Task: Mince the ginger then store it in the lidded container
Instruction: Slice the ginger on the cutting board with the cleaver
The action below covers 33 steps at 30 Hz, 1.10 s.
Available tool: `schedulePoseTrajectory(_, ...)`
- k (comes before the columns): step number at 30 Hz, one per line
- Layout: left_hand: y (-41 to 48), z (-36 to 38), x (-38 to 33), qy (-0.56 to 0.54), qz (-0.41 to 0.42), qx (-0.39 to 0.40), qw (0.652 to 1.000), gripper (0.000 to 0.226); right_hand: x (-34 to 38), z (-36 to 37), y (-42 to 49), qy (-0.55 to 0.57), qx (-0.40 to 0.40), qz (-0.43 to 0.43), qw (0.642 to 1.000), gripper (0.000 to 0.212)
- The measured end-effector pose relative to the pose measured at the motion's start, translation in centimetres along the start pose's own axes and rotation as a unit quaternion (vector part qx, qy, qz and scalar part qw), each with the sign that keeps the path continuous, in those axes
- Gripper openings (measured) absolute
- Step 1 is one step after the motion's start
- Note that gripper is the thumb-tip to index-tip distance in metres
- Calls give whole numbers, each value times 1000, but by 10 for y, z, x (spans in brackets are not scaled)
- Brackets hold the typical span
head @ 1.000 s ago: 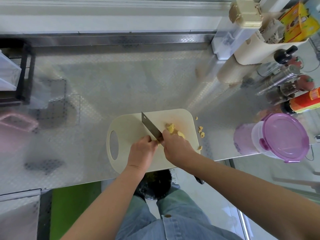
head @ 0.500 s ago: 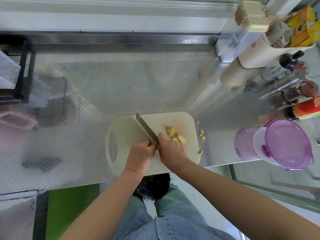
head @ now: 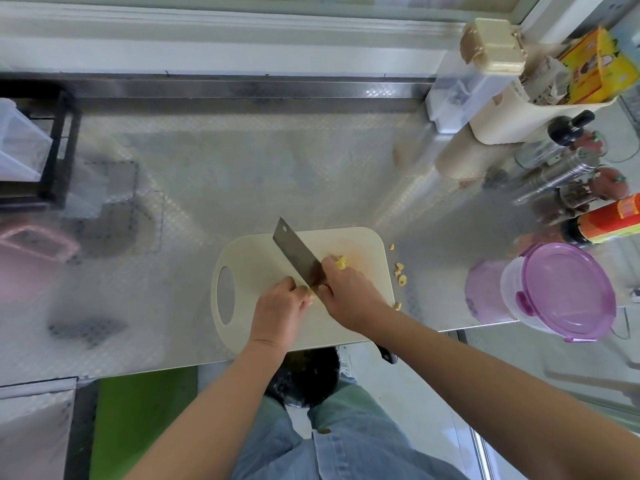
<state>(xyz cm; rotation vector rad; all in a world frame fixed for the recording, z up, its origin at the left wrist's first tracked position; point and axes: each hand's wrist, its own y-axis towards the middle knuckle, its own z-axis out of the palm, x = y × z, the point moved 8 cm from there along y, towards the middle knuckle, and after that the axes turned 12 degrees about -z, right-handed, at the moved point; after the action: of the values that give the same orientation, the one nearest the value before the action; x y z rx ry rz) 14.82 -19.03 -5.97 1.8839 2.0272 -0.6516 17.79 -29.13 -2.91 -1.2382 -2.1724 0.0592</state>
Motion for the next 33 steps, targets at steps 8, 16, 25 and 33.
schedulePoseTrajectory(8,0,-3,-2,12,2,-6,1000,26,2,8,-5,-37,17,23,999,13)
schedulePoseTrajectory(16,0,0,-4,36,25,-3,999,30,5,12,-6,-49,27,39,998,18)
schedulePoseTrajectory(25,2,0,-7,52,47,-1,998,31,7,21,2,-60,31,48,997,21)
schedulePoseTrajectory(33,1,1,-3,39,42,-11,998,28,-1,31,7,-64,24,23,997,17)
